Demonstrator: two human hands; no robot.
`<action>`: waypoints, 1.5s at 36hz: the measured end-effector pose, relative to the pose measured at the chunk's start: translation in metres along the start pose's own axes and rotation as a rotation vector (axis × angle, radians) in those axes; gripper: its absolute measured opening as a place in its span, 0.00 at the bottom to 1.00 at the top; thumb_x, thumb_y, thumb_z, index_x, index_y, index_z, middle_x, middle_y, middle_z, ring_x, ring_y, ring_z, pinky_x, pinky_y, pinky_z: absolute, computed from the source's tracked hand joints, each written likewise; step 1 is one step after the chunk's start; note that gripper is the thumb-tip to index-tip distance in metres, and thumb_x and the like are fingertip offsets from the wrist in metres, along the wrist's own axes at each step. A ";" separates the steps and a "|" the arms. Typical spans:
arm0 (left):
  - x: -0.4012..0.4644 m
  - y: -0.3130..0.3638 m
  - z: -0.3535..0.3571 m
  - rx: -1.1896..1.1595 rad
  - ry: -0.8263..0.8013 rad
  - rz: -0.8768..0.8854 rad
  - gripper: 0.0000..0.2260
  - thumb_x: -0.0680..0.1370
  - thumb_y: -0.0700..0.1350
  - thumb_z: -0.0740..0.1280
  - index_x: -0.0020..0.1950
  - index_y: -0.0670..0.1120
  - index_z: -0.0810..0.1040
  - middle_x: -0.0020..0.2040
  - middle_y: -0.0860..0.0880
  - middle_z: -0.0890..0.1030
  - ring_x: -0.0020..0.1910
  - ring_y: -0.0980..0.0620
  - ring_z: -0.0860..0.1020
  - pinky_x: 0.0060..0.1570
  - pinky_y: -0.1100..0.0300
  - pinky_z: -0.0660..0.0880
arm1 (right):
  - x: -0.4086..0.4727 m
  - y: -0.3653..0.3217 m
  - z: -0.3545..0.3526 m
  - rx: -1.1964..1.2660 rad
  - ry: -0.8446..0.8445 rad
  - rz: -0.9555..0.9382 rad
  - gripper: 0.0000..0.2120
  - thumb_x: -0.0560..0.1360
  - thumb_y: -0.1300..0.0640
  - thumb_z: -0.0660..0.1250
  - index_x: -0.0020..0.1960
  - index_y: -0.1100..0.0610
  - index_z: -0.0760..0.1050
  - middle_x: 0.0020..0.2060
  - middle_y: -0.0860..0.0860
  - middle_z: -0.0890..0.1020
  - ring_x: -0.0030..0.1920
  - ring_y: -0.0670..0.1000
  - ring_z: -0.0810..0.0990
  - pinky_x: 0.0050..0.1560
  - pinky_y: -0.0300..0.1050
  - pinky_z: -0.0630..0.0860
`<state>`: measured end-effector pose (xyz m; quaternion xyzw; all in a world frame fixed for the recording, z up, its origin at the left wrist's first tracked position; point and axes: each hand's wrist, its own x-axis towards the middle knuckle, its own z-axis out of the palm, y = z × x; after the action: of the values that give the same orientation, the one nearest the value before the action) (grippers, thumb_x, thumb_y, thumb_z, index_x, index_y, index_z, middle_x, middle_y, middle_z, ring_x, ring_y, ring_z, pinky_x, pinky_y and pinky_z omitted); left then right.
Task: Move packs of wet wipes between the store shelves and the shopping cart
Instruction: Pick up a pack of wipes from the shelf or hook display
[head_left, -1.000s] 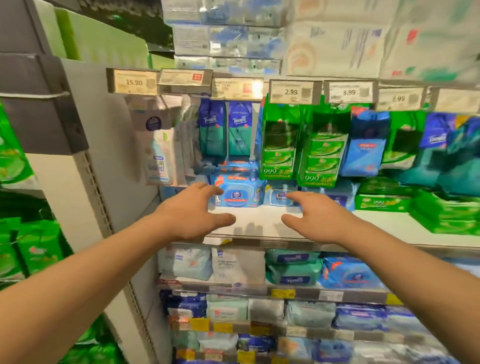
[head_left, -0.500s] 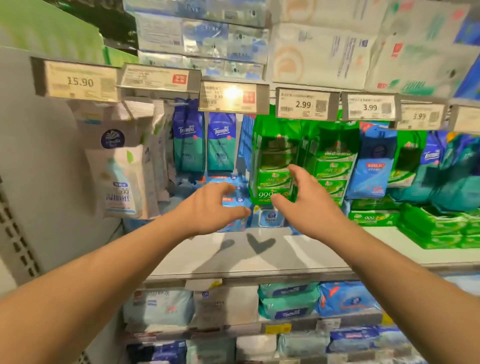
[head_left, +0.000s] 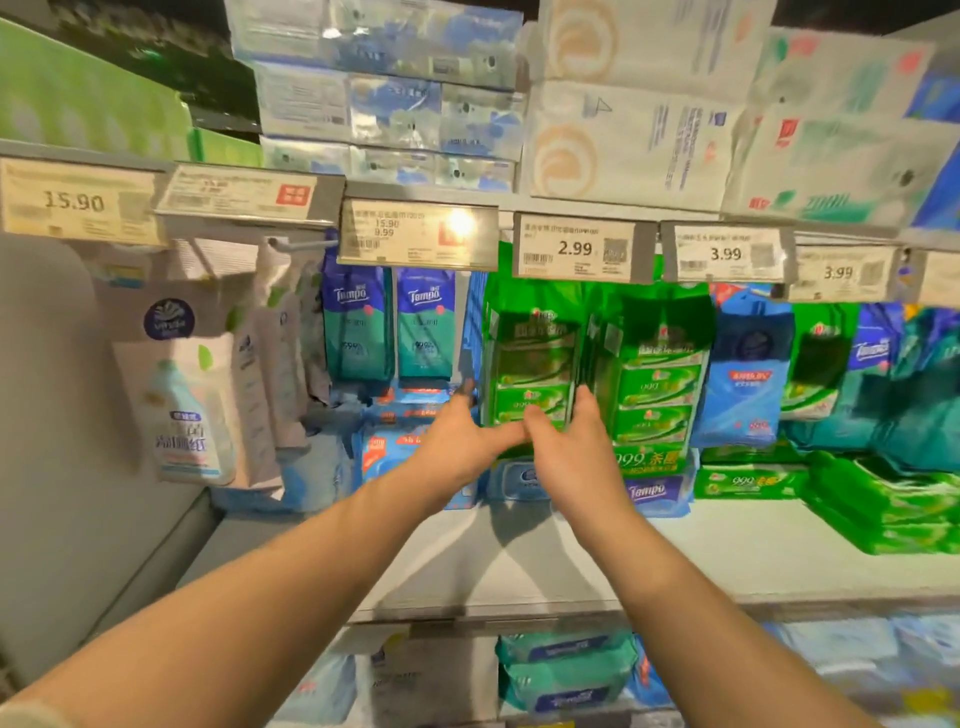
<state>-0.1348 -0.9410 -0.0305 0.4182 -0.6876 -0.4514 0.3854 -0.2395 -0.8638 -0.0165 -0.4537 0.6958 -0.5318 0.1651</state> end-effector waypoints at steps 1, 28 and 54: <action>0.005 -0.004 0.002 -0.019 -0.009 0.008 0.39 0.61 0.62 0.78 0.71 0.53 0.73 0.64 0.55 0.82 0.62 0.55 0.80 0.65 0.53 0.76 | 0.001 0.002 0.001 0.037 0.002 0.009 0.38 0.70 0.36 0.65 0.76 0.51 0.65 0.71 0.53 0.75 0.69 0.55 0.74 0.71 0.55 0.71; -0.013 0.018 -0.015 -0.403 -0.144 -0.031 0.43 0.58 0.52 0.81 0.70 0.42 0.72 0.57 0.42 0.85 0.53 0.41 0.85 0.50 0.48 0.82 | 0.012 0.015 0.003 0.646 -0.303 0.003 0.31 0.80 0.44 0.65 0.76 0.48 0.52 0.70 0.51 0.74 0.60 0.51 0.81 0.61 0.52 0.79; -0.147 0.015 -0.023 -0.337 0.035 0.184 0.40 0.63 0.50 0.78 0.72 0.47 0.66 0.64 0.46 0.82 0.62 0.44 0.82 0.61 0.43 0.79 | -0.074 0.029 0.000 0.862 -0.528 -0.196 0.51 0.68 0.31 0.74 0.76 0.62 0.62 0.67 0.62 0.78 0.66 0.64 0.77 0.66 0.70 0.72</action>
<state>-0.0648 -0.8086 -0.0323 0.2910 -0.6308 -0.5155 0.5016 -0.2131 -0.8034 -0.0614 -0.5264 0.3023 -0.6503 0.4567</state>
